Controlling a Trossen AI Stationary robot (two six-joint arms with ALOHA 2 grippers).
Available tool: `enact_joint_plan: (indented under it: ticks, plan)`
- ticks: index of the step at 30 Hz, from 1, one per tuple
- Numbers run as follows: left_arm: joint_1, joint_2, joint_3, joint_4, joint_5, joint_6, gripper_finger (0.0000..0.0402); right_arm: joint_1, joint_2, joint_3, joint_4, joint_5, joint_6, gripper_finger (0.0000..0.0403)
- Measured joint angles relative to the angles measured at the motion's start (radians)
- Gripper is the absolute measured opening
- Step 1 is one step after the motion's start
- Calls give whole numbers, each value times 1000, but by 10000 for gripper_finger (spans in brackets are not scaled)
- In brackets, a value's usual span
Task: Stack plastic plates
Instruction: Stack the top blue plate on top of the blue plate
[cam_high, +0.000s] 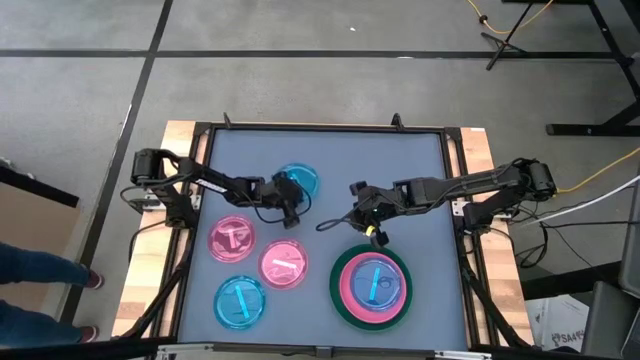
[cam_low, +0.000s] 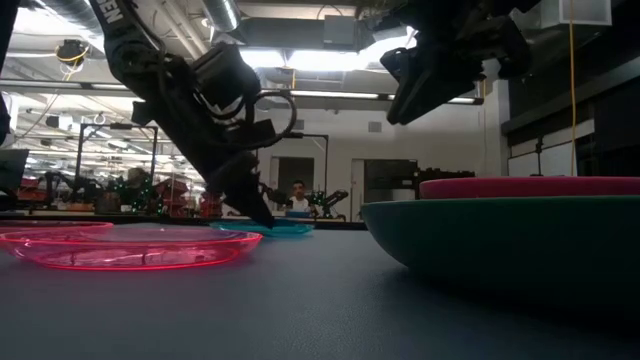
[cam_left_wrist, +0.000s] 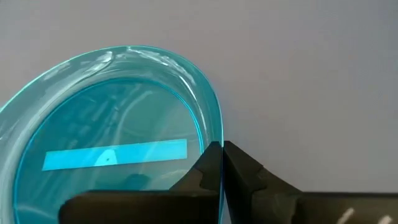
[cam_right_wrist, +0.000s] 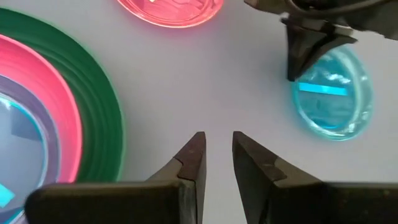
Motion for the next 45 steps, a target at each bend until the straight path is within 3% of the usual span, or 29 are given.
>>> enact_joint_plan:
  ticks: [17, 22, 32, 39, 45]
  plan:
    - [-146, 0, 0, 220, -13, -3, 0, 0, 0, 0, 33, 283, 9, 69]
    - [-184, 0, 0, 267, -60, -3, 0, -10, 0, 0, 51, 375, 126, 69]
    - [-243, 0, 1, 295, -161, -1, 0, -139, 0, 0, 51, 356, 289, 69]
    - [-269, 0, 1, 295, -224, 0, 0, -246, 0, 0, 102, 195, 330, 69]
    - [-274, 0, 1, 295, -265, 0, 0, -298, 0, 0, 150, 167, 374, 69]
